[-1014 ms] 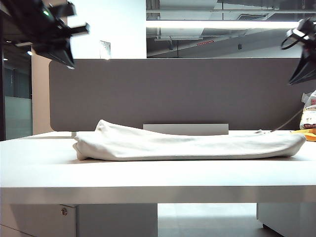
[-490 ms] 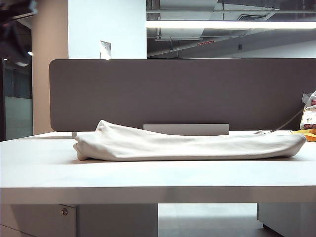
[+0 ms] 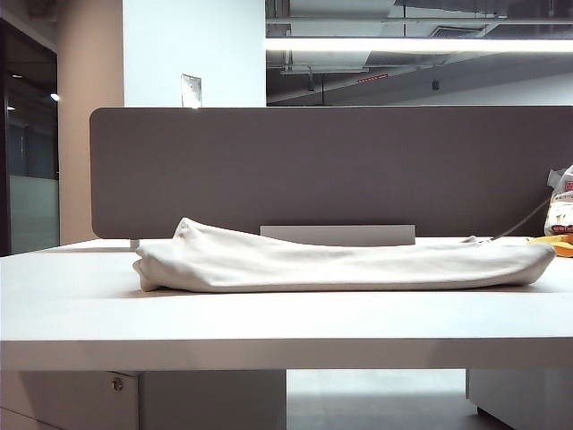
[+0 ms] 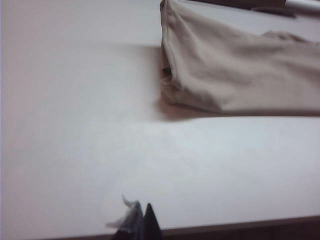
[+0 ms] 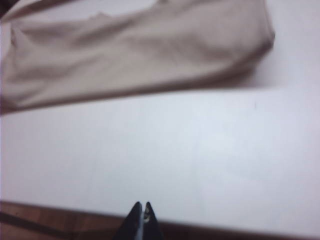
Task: Fold the bottom side of the T-shirt horizontally towards the center, about one-third of the way, then fold the sleeve back towards the center, creating a straight line along the edge of the T-shirt, and finally fold the bottom of the T-shirt up towards the top, creating a neat rectangle.
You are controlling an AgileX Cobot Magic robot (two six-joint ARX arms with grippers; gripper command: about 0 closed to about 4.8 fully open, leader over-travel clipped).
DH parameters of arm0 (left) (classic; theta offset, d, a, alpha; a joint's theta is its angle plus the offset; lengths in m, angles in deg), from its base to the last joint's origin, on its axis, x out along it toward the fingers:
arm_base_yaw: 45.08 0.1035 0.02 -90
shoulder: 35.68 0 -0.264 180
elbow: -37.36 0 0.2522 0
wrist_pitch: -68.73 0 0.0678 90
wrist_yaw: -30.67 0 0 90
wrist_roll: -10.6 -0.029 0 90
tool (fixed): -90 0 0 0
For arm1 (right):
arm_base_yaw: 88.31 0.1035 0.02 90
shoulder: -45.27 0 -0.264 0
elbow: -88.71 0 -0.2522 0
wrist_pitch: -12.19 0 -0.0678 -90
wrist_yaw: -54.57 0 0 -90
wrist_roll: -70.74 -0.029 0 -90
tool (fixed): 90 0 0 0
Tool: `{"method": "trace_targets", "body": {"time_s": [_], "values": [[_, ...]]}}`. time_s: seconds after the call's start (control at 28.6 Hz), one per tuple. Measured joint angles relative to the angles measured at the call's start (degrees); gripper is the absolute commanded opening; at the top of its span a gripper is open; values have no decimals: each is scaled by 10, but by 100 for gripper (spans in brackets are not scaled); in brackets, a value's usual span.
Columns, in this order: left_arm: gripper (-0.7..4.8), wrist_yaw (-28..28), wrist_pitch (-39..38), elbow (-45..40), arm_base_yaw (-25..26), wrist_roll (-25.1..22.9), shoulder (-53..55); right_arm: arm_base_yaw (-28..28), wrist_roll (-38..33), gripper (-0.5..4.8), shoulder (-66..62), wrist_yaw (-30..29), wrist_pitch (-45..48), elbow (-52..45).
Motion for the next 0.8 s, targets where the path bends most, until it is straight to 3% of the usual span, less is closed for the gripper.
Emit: {"method": "trace_targets", "body": {"time_s": [0.31,0.8], "values": [[-6,-1,-4,-5,0,59,-64,0,-12,-5,19,0,-21,-19],[-6,-1,-6,-5,0,70,-64,0,-13,-5,19,0,-25,-19]]}}
